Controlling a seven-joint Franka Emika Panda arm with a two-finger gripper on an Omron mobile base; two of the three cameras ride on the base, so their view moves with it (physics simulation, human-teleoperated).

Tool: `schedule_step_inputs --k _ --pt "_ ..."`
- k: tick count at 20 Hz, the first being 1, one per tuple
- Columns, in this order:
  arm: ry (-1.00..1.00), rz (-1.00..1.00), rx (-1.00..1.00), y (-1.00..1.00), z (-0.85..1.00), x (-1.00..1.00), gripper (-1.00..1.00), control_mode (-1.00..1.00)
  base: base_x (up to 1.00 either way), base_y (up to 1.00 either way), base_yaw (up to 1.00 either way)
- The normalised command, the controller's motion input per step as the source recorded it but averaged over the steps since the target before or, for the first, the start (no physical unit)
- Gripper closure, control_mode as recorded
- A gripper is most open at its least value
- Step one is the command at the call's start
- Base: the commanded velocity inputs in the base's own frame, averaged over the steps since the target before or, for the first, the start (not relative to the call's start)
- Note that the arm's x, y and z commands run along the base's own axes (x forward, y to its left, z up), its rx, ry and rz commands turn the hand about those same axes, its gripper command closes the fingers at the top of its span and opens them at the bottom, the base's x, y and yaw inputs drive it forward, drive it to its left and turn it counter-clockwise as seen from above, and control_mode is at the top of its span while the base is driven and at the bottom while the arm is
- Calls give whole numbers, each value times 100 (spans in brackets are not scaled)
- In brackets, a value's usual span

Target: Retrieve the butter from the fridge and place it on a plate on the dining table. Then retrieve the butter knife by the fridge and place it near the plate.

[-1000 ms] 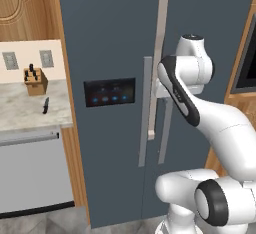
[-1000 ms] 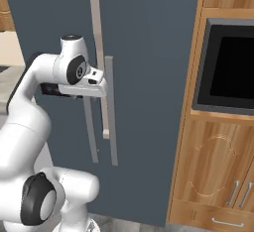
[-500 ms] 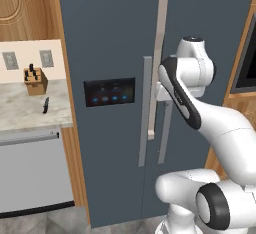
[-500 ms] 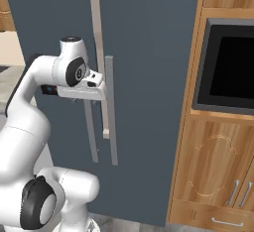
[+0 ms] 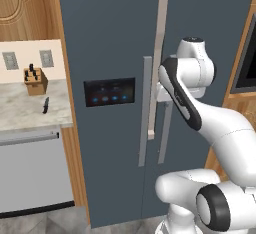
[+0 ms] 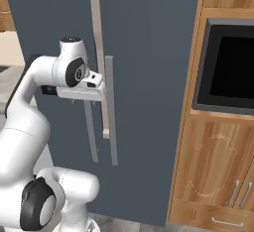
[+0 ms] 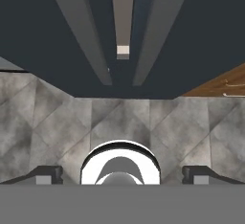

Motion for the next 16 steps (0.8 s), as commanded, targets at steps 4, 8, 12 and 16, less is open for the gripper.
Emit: schedule_step_inputs --k 4,8,12,16 --pt "0 0 0 0 -1 0 -100 -100 0 0 0" --pt "1 0 0 0 -6 -8 -100 -100 0 0 0" --pt "4 0 0 0 -16 -33 -100 -100 0 0 0" --pt "1 0 0 -3 -7 -20 -100 100 -20 -8 0"
